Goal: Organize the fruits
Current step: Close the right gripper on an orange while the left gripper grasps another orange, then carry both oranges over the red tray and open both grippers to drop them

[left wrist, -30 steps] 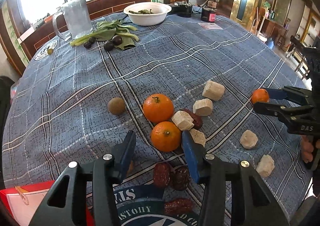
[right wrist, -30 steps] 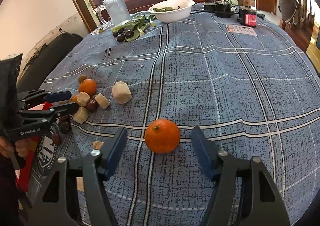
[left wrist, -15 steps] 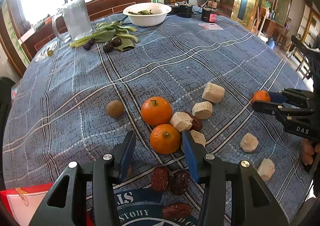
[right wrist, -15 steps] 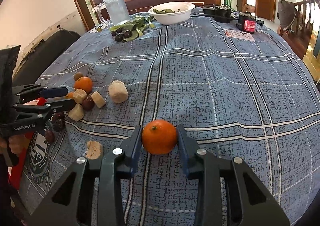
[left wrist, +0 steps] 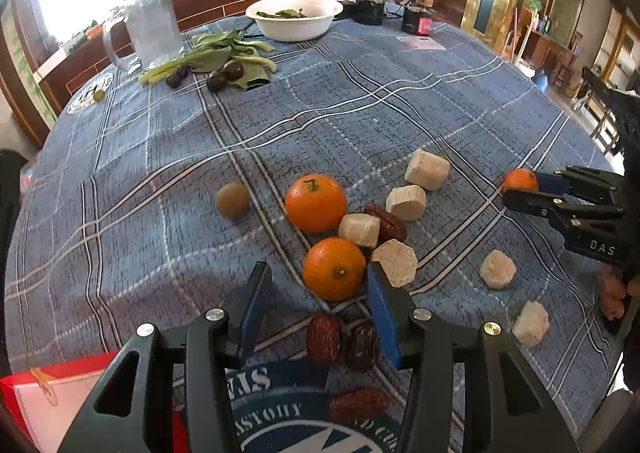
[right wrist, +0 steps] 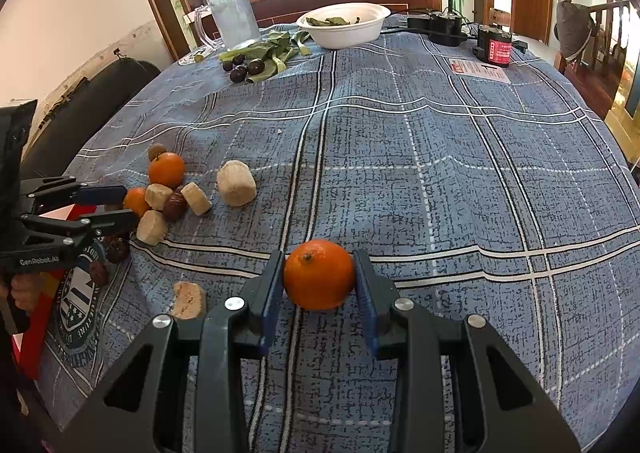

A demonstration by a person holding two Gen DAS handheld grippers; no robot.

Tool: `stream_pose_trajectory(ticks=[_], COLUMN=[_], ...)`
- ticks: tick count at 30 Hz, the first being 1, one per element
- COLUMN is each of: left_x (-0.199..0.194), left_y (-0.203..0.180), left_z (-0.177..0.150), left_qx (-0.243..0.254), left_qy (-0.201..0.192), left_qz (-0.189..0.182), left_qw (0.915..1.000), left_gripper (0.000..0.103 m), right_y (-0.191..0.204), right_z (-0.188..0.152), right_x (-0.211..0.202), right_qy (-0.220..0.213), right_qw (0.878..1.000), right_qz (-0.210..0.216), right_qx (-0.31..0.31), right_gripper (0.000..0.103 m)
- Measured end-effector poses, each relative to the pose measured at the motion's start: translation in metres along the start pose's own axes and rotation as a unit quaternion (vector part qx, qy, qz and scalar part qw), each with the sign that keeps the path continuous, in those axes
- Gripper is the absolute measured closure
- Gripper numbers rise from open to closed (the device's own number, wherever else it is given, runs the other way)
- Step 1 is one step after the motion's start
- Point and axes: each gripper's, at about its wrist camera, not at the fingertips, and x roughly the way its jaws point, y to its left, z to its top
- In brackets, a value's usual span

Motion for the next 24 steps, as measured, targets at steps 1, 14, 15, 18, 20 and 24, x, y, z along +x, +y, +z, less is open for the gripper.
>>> stream_pose_trajectory(ticks=[1, 14, 15, 18, 20, 24], left_x=[0.001, 0.0, 0.0, -0.003, -0.007, -0.027], left_y=[0.0, -0.001, -0.001, -0.001, -0.001, -0.002], left_z=[0.001, -0.002, -0.003, -0.006, -0.007, -0.016], left_qx=[0.001, -0.009, -0.015, -0.029, -0.044, -0.074], left_qy=[0.001, -0.007, -0.01, -0.016, -0.022, -0.051], left_qz=[0.001, -0.027, -0.027, -0.02, -0.018, -0.011], left_qw=[1.0, 0.9996, 0.9995, 0.9992, 0.9986, 0.9959], left_gripper=[0.053, 0.073, 0.073, 0.074, 0.074, 0.074], right_y=[0.0, 0.0, 0.0, -0.001, 0.0, 0.005], right_z=[0.0, -0.001, -0.001, 0.0, -0.001, -0.001], right_x=[0.0, 0.0, 0.0, 0.0, 0.0, -0.004], right_qy=[0.0, -0.004, -0.004, -0.005, -0.006, -0.016], right_qw=[1.0, 1.0, 1.0, 1.0, 1.0, 1.0], right_qz=[0.0, 0.0, 0.0, 0.004, 0.009, 0.017], right_qx=[0.0, -0.002, -0.002, -0.001, -0.002, -0.012], right_gripper=[0.067, 0.067, 0.067, 0.067, 0.068, 0.068])
